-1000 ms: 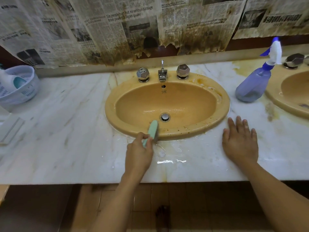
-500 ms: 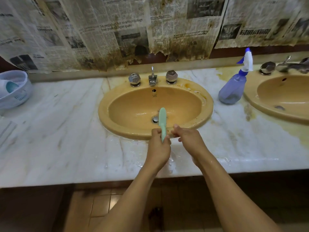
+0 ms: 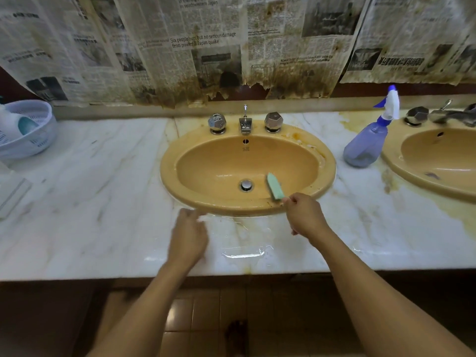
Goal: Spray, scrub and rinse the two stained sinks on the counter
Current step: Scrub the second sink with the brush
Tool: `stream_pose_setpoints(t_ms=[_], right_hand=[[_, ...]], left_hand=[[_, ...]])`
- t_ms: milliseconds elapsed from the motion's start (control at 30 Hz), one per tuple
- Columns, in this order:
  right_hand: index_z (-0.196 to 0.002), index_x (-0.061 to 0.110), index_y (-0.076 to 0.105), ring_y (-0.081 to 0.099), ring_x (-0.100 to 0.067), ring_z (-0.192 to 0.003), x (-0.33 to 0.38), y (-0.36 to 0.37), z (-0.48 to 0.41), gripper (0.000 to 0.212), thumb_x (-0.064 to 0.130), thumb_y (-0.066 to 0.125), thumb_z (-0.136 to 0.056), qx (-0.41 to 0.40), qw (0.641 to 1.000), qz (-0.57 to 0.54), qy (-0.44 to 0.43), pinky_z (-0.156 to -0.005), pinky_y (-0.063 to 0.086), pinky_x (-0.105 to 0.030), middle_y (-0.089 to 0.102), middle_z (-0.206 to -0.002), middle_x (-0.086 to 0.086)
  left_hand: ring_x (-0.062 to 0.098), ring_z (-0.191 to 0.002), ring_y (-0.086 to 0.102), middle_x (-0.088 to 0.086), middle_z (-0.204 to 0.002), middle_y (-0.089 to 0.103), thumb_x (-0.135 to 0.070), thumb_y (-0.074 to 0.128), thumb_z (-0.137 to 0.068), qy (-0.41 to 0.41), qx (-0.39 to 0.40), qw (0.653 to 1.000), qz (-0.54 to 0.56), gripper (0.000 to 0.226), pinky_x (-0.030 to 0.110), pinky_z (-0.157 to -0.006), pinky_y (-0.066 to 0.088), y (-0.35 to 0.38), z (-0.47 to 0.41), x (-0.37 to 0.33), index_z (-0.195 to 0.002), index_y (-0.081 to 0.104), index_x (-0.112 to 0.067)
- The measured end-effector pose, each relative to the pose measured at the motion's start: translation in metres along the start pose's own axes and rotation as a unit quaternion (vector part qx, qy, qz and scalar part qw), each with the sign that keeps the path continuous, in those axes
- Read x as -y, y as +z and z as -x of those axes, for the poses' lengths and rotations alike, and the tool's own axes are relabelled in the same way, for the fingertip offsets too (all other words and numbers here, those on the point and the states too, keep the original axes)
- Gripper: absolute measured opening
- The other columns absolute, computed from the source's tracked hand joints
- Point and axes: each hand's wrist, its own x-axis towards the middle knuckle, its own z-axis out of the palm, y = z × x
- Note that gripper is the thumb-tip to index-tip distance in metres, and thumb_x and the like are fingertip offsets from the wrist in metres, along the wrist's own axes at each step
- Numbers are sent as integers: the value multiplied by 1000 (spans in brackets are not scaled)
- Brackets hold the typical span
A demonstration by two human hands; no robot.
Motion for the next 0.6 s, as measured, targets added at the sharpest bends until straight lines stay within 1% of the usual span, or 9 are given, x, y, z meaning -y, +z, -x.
stream_pose_setpoints(t_ms=[100,133,200,267,400,467,500,567,600], right_hand=[[-93,12,57,60,-39,-90,2,10,12,26,27,40,-105,-61,979,187,-56,-65,37,-37,63,-92,-12],[-100,12,60,62,-38,-92,12,21,18,22,23,41,-104,-61,970,222,-82,-65,37,-36,65,-95,-13],[-110,10,62,66,-34,-91,34,53,36,21,13,45,-100,-29,947,281,-152,-64,37,-34,69,-99,-11],[-112,9,62,67,-32,-89,42,68,46,23,8,46,-97,-13,935,305,-180,-63,37,-33,70,-100,-10],[-107,8,65,64,-34,-86,8,13,25,22,11,47,-95,-87,951,295,-32,-67,46,-34,68,-100,-12],[-108,9,65,64,-35,-86,3,8,28,22,15,47,-98,-104,955,279,-2,-70,49,-35,68,-101,-13],[-113,11,66,65,-36,-90,14,23,33,25,14,46,-97,-86,960,263,-33,-70,46,-34,68,-103,-14],[-123,15,63,66,-36,-95,36,71,47,30,14,46,-97,-6,963,245,-112,-67,39,-34,69,-106,-12],[-122,14,61,66,-35,-94,43,91,53,27,15,46,-99,20,959,240,-148,-66,37,-34,69,-107,-12]], left_hand=[[42,-122,55,21,-137,56,-26,54,-97,-49,-34,987,-150,43,57,-101,45,-23,-11,57,-136,64,-11],[42,-129,51,20,-144,53,-37,47,-97,-45,-31,983,-177,50,61,-105,41,-25,-14,69,-140,61,-14],[37,-147,34,14,-159,39,-48,30,-99,-30,-20,977,-209,60,66,-115,24,-20,-15,81,-152,47,-25],[29,-156,17,6,-168,24,-51,18,-101,-27,-10,975,-219,62,67,-120,8,-13,-13,85,-159,33,-33],[20,-159,-1,-2,-173,7,-57,13,-103,-44,-2,972,-230,60,69,-118,-7,-10,-14,84,-161,19,-41],[19,-159,-6,-3,-174,2,-57,17,-105,-49,7,970,-238,59,70,-118,-8,-7,-16,82,-163,13,-42],[20,-159,-7,-2,-174,1,-57,18,-106,-49,10,970,-240,59,70,-118,-7,-6,-16,82,-163,11,-43],[21,-159,-7,-1,-174,0,-59,14,-105,-40,13,969,-242,59,71,-119,-5,-6,-17,83,-163,8,-46],[21,-159,-6,-1,-174,1,-60,11,-105,-36,14,970,-242,59,70,-119,-4,-8,-16,85,-162,7,-47]])
